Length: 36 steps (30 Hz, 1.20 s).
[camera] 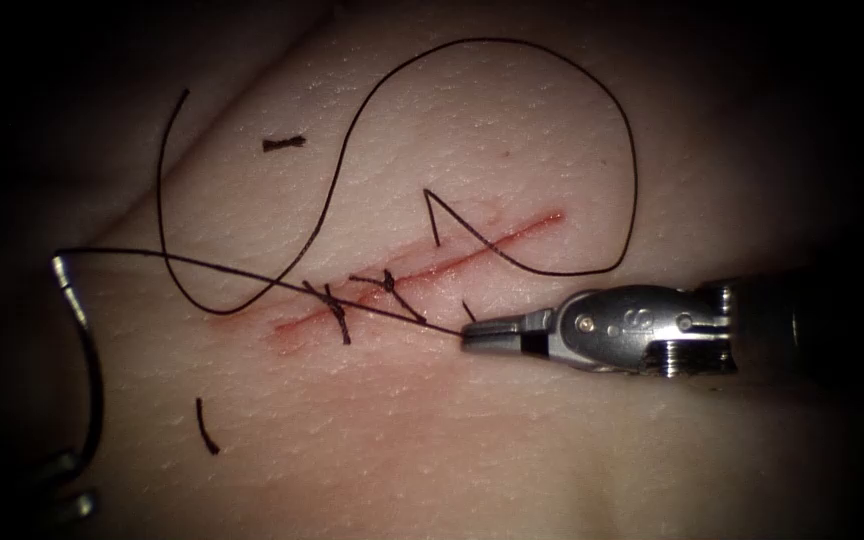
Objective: Wound Closure
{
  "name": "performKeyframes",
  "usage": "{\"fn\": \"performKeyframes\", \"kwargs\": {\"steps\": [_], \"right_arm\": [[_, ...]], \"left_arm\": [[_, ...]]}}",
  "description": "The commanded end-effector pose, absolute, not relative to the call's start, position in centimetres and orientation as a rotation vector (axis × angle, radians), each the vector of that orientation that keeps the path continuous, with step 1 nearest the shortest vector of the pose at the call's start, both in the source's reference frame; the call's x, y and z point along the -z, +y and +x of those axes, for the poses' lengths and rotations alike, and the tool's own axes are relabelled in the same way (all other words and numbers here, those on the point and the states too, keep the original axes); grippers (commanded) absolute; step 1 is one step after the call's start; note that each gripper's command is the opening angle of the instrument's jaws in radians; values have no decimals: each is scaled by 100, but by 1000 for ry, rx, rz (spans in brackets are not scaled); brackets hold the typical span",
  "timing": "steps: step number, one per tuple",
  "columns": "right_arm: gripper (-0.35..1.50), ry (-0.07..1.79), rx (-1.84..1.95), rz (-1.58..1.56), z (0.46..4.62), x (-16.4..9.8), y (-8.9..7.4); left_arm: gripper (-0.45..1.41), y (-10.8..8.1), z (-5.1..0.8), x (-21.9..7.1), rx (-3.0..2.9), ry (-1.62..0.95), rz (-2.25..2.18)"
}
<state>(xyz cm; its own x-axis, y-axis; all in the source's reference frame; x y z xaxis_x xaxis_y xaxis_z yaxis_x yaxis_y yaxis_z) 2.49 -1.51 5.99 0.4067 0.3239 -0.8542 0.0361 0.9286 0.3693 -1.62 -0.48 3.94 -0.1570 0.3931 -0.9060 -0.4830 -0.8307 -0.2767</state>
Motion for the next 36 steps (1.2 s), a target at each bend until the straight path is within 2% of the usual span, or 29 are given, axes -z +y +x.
{"fn": "performKeyframes", "kwargs": {"steps": [1,18,19,20,21,22,26,31,36], "right_arm": [[-35,1149,-188,369,251,-580,-173],[-35,1230,-174,414,267,-489,-236],[2,1231,-175,412,267,-488,-223],[89,1240,-179,400,267,-490,-207],[89,1240,-179,400,267,-490,-207],[106,1240,-185,393,266,-491,-200],[123,1234,-143,333,260,-499,-176],[131,1225,-123,297,257,-515,-158],[130,1224,-109,268,248,-532,-145]], "left_arm": [[-45,-53,-168,-407,-2034,109,-1544],[-45,-51,-174,-419,-2041,130,-1531],[-45,-50,-173,-419,-2046,135,-1530],[-45,-49,-173,-419,-2046,135,-1529],[-45,-49,-173,-419,-2046,135,-1529],[-45,-49,-173,-419,-2050,140,-1530],[-45,-46,-169,-421,-2053,148,-1526],[-45,-45,-159,-422,-2053,156,-1514],[-45,-41,-130,-418,-2033,194,-1491]]}}
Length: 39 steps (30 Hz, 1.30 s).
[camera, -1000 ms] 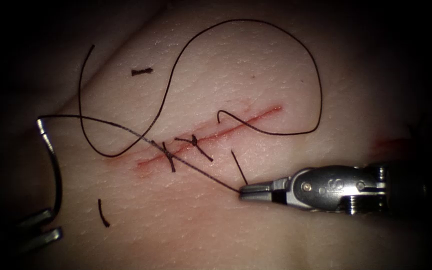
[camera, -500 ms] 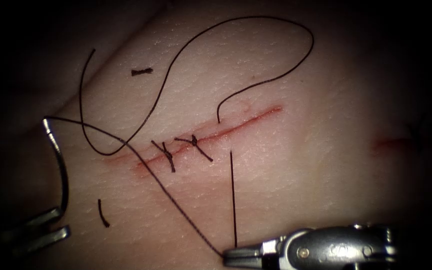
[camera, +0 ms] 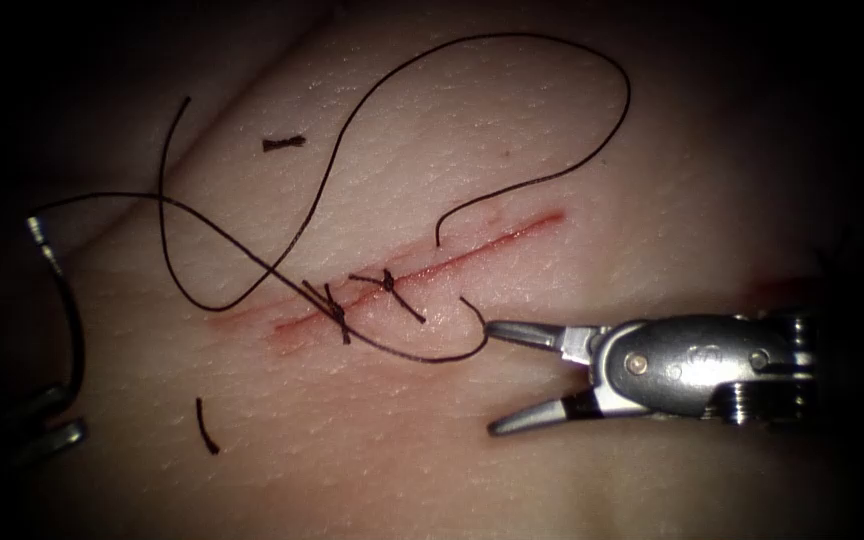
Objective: Wound Closure
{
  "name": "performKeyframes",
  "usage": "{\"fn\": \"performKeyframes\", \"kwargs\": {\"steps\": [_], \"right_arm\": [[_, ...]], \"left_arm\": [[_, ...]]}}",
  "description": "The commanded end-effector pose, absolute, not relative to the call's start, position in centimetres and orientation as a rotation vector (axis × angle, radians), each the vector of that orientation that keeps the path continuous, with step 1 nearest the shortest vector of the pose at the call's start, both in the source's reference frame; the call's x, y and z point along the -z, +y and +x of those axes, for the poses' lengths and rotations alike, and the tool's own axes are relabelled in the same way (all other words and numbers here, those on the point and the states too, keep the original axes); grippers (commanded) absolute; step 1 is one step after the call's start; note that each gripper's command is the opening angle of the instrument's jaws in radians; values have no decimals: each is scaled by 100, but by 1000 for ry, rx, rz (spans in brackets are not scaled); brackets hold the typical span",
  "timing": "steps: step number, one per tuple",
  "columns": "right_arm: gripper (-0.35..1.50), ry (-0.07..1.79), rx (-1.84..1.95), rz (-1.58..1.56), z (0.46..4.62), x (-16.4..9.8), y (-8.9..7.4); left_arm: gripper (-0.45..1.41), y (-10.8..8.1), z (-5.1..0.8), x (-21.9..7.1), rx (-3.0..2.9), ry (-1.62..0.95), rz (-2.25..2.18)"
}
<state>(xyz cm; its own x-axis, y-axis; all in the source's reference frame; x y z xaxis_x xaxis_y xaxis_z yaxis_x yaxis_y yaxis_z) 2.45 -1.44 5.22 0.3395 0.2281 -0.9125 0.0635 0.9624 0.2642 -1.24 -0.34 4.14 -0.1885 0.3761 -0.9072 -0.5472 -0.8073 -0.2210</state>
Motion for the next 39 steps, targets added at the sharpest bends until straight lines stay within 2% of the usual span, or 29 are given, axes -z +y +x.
{"fn": "performKeyframes", "kwargs": {"steps": [1,6,16,18,19,21,22,23,39], "right_arm": [[128,1221,-103,258,247,-537,-141],[125,1206,-93,222,252,-563,-131],[126,1153,-93,151,290,-639,-129],[116,1141,-73,144,292,-651,-134],[105,1141,-72,148,291,-654,-136],[54,1139,-52,159,287,-659,-141],[4,1137,-38,170,284,-659,-143],[-35,1133,-30,178,279,-657,-145],[-35,1183,-40,222,263,-572,-162]], "left_arm": [[-45,-41,-124,-417,-2030,199,-1488],[-45,-42,-107,-410,-2026,227,-1454],[-45,-42,-113,-407,-2028,239,-1455],[-45,-43,-112,-407,-2029,239,-1456],[-45,-44,-110,-407,-2029,238,-1457],[-45,-44,-108,-407,-2030,237,-1458],[-45,-44,-106,-406,-2031,236,-1458],[-45,-45,-105,-406,-2031,236,-1458],[-45,-42,-118,-411,-2027,240,-1461]]}}
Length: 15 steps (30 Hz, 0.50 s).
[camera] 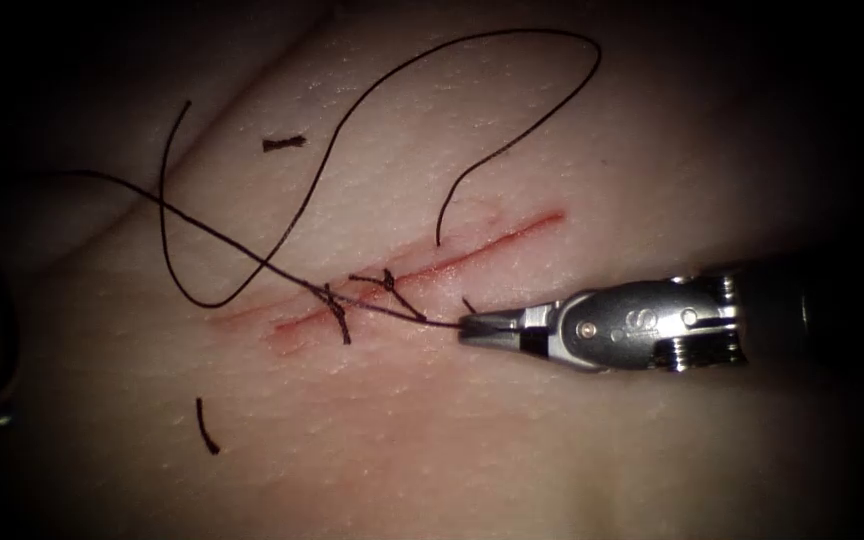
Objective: Wound Closure
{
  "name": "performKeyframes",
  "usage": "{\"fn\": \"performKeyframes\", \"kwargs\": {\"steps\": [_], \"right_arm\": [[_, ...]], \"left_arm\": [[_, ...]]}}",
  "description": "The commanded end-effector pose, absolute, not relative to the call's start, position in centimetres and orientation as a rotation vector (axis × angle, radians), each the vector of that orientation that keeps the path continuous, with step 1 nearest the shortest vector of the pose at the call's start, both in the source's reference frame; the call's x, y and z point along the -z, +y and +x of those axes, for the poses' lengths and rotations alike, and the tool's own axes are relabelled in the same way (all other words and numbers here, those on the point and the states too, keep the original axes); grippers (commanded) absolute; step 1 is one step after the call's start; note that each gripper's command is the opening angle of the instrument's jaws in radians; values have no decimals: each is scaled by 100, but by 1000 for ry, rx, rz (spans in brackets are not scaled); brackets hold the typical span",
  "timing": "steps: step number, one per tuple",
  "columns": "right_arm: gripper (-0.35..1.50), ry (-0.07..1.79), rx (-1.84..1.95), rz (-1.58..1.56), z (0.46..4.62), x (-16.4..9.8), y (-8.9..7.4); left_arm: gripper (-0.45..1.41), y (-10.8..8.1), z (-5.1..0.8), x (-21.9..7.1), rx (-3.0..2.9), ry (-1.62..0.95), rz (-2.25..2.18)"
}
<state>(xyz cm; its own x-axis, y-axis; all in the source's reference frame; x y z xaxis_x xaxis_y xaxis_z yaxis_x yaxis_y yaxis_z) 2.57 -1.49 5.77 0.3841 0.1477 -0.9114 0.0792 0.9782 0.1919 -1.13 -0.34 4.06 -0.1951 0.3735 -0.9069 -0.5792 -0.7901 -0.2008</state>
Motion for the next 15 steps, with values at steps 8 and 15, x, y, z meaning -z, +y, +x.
{"fn": "performKeyframes", "kwargs": {"steps": [8,15], "right_arm": [[-35,1184,-19,239,257,-524,-207],[-35,1199,5,250,253,-484,-246]], "left_arm": [[-45,-44,-126,-416,-2031,254,-1462],[-45,-47,-146,-425,-2048,283,-1494]]}}
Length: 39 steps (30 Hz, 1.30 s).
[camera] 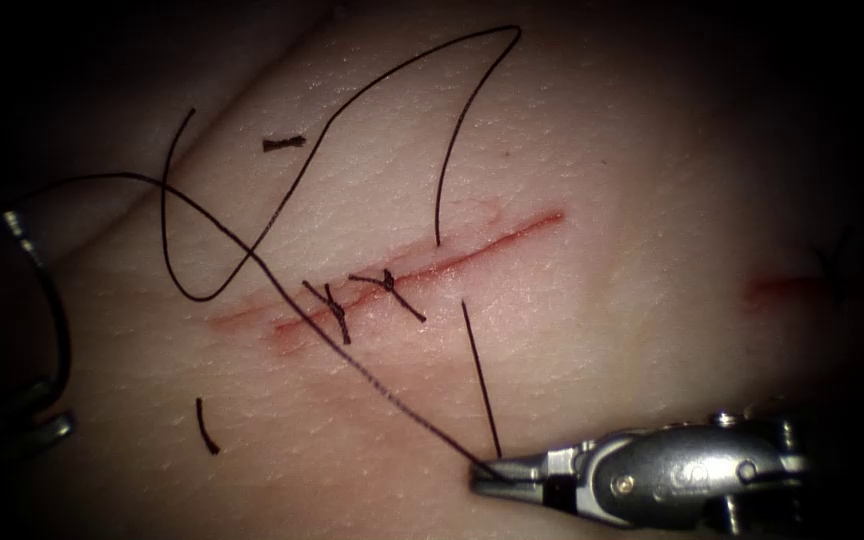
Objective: Wound Closure
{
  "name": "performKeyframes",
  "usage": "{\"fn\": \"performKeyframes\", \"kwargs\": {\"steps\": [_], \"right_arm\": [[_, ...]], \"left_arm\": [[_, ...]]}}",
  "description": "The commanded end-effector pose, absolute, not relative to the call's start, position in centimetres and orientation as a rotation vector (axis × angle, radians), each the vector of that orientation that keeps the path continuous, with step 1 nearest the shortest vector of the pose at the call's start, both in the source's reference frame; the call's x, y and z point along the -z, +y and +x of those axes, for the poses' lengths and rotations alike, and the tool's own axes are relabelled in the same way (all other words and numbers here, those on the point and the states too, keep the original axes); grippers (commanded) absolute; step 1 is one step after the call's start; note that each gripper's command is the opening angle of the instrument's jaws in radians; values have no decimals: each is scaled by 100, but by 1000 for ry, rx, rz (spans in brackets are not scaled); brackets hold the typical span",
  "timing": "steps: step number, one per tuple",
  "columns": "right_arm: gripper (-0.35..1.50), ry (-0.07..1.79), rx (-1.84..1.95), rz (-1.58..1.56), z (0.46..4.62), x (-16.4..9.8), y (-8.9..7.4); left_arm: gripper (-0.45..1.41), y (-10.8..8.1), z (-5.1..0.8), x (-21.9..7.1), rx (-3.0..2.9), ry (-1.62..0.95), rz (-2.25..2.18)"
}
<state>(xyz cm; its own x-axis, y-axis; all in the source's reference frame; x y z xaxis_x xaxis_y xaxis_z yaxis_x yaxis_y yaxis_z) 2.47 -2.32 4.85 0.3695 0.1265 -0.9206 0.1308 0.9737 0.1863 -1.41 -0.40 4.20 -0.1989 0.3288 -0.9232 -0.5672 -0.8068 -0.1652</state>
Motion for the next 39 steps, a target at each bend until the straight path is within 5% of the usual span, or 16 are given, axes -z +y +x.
{"fn": "performKeyframes", "kwargs": {"steps": [1,13,14,15,19,39], "right_arm": [[-35,1202,8,251,253,-480,-249],[-35,1228,30,260,268,-445,-279],[-18,1226,26,260,269,-446,-275],[84,1218,10,255,270,-450,-264],[120,1207,-17,242,268,-460,-244],[131,1176,-16,201,234,-533,-151]], "left_arm": [[-45,-47,-147,-426,-2048,284,-1494],[-45,-48,-150,-429,-2052,291,-1498],[-45,-48,-150,-429,-2052,291,-1498],[-45,-48,-150,-429,-2052,292,-1498],[-45,-48,-150,-430,-2057,296,-1500],[-45,-52,-108,-413,-2068,286,-1492]]}}
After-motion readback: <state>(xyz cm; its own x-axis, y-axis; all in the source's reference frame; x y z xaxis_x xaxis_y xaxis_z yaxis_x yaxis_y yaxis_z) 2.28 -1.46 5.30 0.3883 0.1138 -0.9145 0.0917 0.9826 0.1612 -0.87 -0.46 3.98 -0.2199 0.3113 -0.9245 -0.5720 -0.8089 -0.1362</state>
